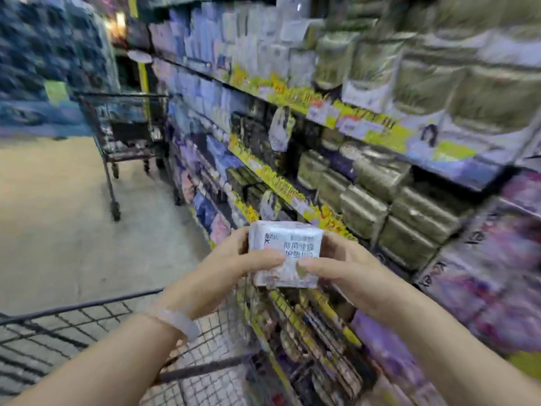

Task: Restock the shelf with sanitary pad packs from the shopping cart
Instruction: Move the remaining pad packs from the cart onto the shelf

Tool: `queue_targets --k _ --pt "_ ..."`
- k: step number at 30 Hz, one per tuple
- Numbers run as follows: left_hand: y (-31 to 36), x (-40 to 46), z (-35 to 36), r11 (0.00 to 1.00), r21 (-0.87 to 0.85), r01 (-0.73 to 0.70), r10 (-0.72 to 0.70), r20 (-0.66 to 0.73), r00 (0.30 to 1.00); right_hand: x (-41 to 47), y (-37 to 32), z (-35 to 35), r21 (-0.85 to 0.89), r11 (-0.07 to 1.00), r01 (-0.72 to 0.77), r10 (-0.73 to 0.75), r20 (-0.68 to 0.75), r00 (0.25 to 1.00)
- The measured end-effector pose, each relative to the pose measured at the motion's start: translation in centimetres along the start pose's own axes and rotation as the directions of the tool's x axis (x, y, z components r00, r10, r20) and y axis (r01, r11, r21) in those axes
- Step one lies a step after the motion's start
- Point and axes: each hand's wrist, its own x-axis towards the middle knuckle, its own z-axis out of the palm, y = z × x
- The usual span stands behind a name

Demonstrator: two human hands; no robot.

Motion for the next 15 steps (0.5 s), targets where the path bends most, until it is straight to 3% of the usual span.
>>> queue_targets --k 8,15 --pt "9.6 1.7 10.6 0.987 0.082 -0.138 0.112 0.270 0.956 -11.6 -8.7 -6.2 -0.103 0.989 0.104 -0.130 -0.291 0.948" --pt "16.1 -2.0 21.7 0.954 0.085 -0.289 0.206 0.516 0.832 -25.7 -14.0 -8.5 -0.206 0.969 0.135 -0.220 -0.478 0.850"
